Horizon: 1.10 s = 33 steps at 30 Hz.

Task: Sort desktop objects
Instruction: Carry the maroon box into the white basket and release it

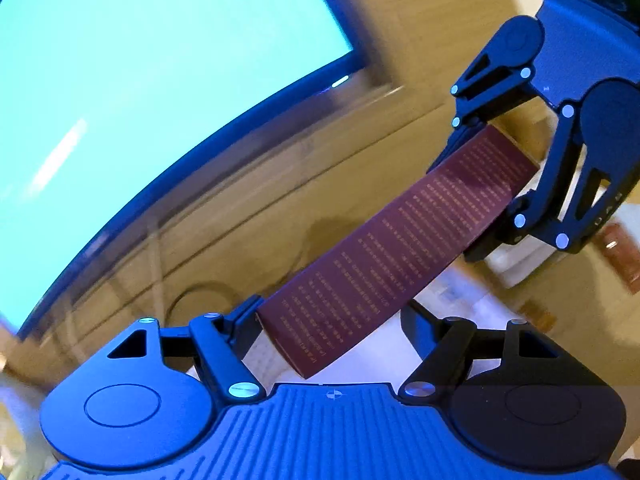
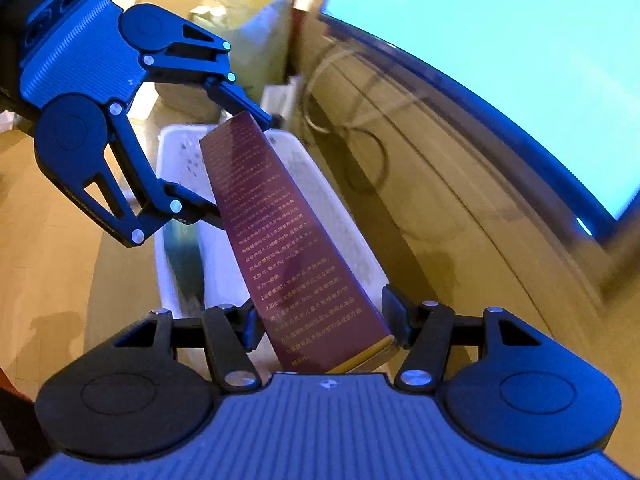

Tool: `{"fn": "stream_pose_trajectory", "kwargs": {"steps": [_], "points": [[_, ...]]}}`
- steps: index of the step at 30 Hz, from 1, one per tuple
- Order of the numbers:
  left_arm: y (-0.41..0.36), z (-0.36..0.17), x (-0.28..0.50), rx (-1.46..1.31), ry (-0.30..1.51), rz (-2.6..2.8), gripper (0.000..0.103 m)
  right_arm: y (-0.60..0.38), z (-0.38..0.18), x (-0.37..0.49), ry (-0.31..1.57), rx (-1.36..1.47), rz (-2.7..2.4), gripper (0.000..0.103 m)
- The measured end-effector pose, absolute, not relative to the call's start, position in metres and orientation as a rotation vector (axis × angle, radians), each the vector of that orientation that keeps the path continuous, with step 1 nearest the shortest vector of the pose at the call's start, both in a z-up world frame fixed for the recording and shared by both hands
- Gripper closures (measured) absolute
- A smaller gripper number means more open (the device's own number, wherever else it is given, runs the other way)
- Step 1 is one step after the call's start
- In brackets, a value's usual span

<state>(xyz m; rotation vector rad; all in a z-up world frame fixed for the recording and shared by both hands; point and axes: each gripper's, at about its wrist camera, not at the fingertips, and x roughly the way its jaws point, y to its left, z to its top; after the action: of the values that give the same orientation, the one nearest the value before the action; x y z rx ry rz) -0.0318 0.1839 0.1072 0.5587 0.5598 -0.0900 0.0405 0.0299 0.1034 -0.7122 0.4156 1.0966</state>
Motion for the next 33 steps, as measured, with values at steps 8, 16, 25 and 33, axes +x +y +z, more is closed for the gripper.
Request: {"fn": "stream_pose_trajectory", "kwargs": {"steps": [8,16,25,33], "points": [[0.267,0.073,-0.012,0.5,0.668,-0.037,0.027,0.127,0.069,0.066,0.47,-0.76,1.15,0.038],[0.296,0.043,0.023,0.471,0.735,-0.101,0.026,0.161,0.039,0.089,0.598,-0.757,1.109,0.038],[0.311,0.029,0.057,0.492,0.75,-0.072,0.013,0.172,0.023,0.107,0.702,-0.757,1.017,0.02],[0.316,0.042,0.043,0.467,0.712,-0.054,0.01,0.171,0.025,0.098,0.635,-0.778,1.016,0.014]]}}
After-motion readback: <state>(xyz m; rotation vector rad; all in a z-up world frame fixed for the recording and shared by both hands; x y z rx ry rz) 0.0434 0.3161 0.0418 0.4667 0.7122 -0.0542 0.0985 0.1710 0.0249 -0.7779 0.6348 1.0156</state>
